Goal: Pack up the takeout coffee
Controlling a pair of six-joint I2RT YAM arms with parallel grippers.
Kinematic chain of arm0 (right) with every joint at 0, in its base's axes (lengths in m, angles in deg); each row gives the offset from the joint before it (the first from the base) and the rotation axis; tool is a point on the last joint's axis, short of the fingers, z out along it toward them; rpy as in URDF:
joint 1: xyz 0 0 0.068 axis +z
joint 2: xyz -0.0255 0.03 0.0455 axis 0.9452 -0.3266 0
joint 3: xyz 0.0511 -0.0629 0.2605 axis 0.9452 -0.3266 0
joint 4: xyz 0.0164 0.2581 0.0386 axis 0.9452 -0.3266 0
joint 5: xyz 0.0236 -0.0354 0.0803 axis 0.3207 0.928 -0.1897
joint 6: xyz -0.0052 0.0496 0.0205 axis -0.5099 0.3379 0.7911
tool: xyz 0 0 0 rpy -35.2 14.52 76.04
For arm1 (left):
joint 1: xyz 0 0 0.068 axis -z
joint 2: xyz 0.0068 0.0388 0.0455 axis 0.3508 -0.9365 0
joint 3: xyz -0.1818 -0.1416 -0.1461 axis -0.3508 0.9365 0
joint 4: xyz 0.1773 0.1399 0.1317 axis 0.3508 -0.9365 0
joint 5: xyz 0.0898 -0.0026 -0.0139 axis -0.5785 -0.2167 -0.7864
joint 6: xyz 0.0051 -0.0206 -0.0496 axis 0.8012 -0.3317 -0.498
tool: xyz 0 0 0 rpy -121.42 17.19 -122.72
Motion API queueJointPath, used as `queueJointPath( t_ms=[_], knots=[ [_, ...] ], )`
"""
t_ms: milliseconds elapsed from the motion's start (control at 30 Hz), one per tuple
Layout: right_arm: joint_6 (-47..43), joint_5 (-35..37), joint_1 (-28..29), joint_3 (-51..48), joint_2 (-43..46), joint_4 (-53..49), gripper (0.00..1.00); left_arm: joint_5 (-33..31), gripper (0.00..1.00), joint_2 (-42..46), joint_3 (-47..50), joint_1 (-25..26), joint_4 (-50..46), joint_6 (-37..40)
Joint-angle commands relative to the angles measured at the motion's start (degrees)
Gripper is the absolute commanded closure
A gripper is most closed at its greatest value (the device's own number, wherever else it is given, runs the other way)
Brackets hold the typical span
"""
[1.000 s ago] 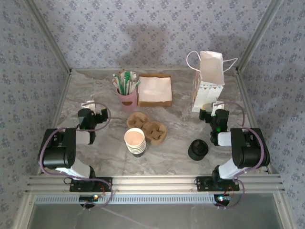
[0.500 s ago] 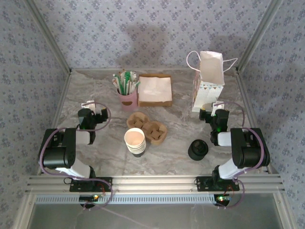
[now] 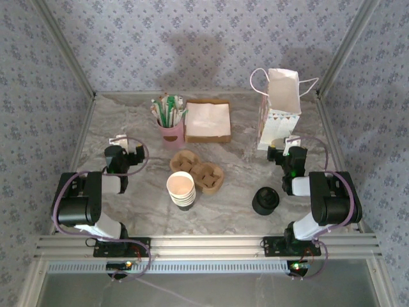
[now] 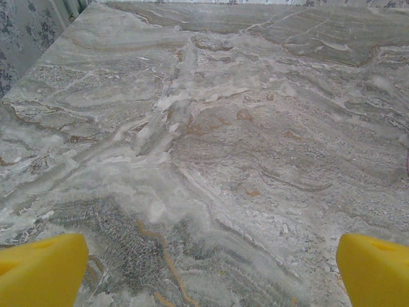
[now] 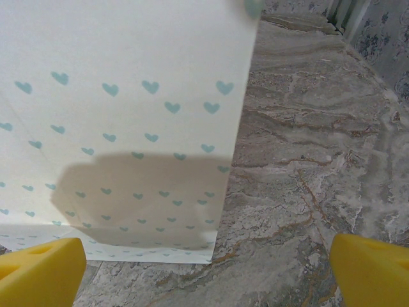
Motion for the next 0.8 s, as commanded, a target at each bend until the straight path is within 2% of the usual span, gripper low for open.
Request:
queueJointPath(
  t_ms=[0,233,300,400,567,667,767],
  knots=[
    [-0.28,-0.42,-0.35,1.39,0.05,-0.02,0.00,1.00,0.00,0.24,-1.54,-0.23,-0.18,0.69],
    [-1.08,-1.08,-0.01,0.98,0.18,0.55,0.00,0.48,0.01,0.58,-1.36,-0.03,0.19,1.05],
    [-3.26,-3.06,1.05,-0.64,0.79,3.09,0.00,-2.69,0.00,2.84,-1.62,1.28,-2.25,1.55],
    [-2.62,1.13,1.92,-3.01,3.91,4.82,0.00,-9.00,0.01,8.45,-1.64,3.04,-7.54,1.13],
    [-3.82,2.46,3.30,-3.09,13.04,-1.83,0.00,-13.50,0.01,17.63,1.80,4.47,-7.13,1.47],
    [-4.77,3.88,5.65,-1.34,21.07,-11.94,0.00,-15.09,0.00,24.66,-0.71,4.58,-16.62,0.05],
    [-3.69,4.84,8.23,1.90,29.36,-23.56,0.00,-13.84,0.01,32.11,-3.32,4.86,-25.74,-2.62]
  ],
)
